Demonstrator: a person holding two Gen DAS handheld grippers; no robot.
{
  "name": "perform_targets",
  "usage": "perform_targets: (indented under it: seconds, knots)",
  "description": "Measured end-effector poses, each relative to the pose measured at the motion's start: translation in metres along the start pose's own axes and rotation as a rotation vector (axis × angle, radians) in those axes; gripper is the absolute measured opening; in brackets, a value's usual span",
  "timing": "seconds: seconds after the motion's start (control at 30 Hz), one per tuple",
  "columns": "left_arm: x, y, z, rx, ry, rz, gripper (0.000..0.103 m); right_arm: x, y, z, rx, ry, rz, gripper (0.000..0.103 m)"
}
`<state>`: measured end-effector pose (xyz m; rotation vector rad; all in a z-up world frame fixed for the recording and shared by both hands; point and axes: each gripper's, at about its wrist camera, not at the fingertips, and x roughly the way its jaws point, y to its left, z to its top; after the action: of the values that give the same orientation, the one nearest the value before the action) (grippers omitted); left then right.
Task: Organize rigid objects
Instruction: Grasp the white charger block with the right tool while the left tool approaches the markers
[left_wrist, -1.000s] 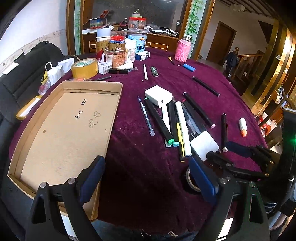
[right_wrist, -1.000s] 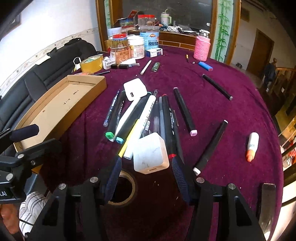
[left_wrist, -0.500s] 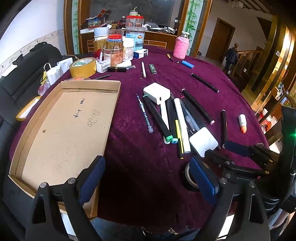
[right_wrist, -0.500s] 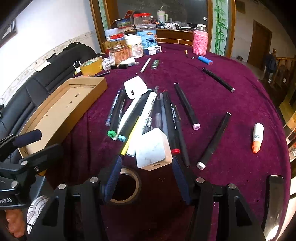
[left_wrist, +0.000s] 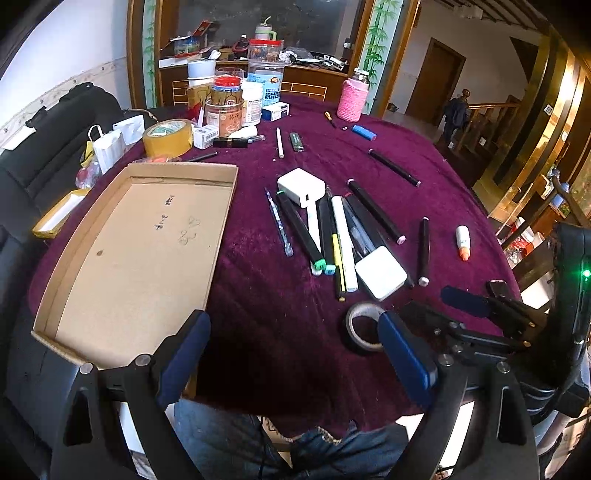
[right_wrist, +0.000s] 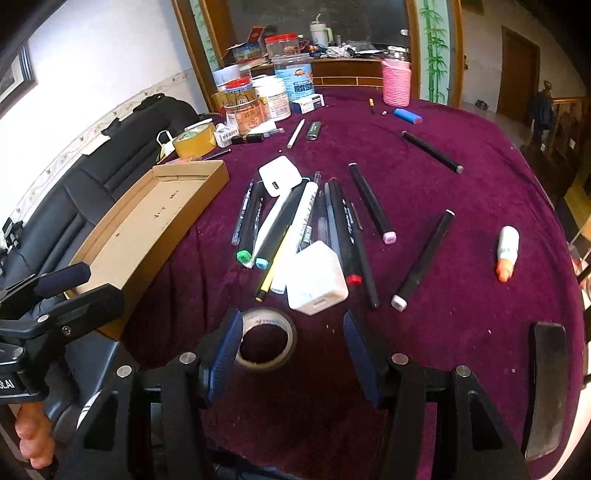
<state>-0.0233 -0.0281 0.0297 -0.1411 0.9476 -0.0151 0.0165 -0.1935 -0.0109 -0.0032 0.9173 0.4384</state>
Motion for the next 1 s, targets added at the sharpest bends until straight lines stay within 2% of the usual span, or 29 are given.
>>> perform_targets:
  seconds: [0.37,0.77,0.83,1.0]
  knots:
    - [-0.003,-0.006,-0.003,-0.012,0.029,0.009,0.092,-0.015,-0.007,-0.013,0.024,-0.024,0.033,0.061]
    - [0.018,-0.012,0.026,0.004,0.011,0.016,0.092,-0.004,-0.005,0.009,-0.034,-0.026,0.027,0.061]
    - [0.028,-0.013,0.029,0.011,0.027,0.014,0.091,-0.001,-0.005,0.011,-0.047,-0.022,0.023,0.061]
    - [0.05,-0.01,0.039,0.015,0.07,-0.006,0.081,0.016,-0.007,0.016,-0.056,0.006,0.02,0.061]
